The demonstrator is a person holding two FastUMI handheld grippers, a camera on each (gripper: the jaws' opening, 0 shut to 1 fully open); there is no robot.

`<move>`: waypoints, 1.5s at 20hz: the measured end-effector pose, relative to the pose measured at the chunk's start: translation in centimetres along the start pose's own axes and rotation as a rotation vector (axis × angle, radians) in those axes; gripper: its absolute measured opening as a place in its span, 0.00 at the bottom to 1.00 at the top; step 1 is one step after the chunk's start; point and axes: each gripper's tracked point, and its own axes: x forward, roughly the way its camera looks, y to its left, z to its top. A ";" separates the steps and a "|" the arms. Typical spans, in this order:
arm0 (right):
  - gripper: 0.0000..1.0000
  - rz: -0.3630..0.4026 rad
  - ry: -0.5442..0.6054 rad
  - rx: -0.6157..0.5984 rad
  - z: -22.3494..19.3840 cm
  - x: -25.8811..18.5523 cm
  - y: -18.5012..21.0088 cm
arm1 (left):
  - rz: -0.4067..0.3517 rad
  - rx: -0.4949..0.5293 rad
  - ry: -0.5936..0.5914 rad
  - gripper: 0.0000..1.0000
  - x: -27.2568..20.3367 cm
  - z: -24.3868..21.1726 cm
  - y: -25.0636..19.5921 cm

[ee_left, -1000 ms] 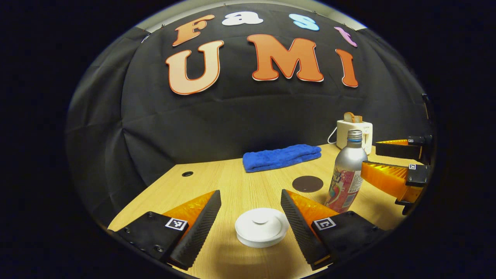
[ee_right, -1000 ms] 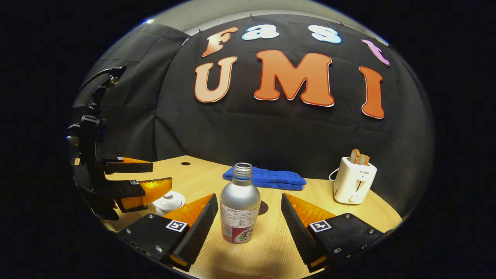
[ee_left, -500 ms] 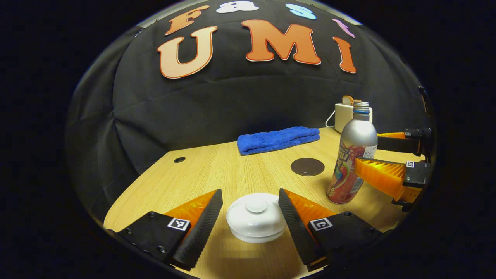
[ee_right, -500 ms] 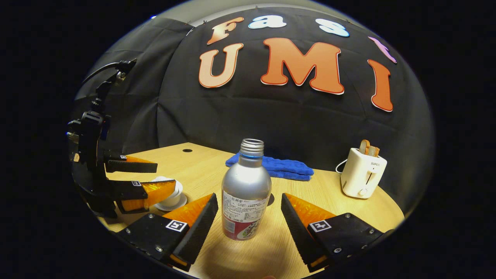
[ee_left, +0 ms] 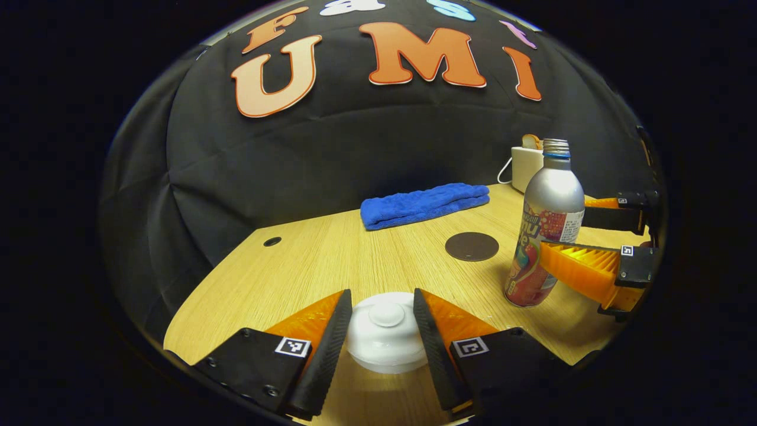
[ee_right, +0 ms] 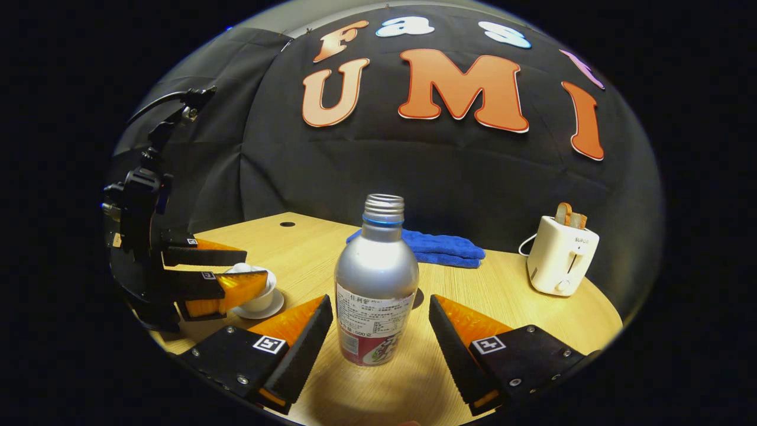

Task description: Open the teacup lid with one hand, grasp the water bottle and pour water into the teacup with the other hand; after pouring, place the water bottle on the coaster and then close the teacup lid.

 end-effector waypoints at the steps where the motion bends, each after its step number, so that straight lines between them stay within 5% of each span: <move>1: 0.98 -0.001 0.002 0.001 0.0 0.1 -0.1 | 0.005 0.002 -0.010 0.69 0.0 0.4 0.1; 6: 0.98 0.005 0.017 0.007 -0.4 0.3 0.0 | 0.013 -0.001 -0.018 0.35 0.2 0.6 0.1; 16: 0.95 0.040 0.096 0.093 -2.1 1.2 0.6 | 0.056 -0.031 -0.125 0.31 -0.2 3.0 1.4; 19: 0.80 0.052 0.105 0.112 -2.2 1.3 0.8 | 0.074 -0.038 -0.142 0.34 -0.6 3.1 2.1; 22: 0.78 0.062 0.116 0.099 -1.8 1.4 0.6 | 0.082 -0.068 -0.158 0.34 -1.1 3.2 2.9; 30: 0.78 0.016 0.066 -0.134 1.2 0.8 -1.4 | 0.126 -0.100 -0.205 0.34 -2.9 4.0 6.0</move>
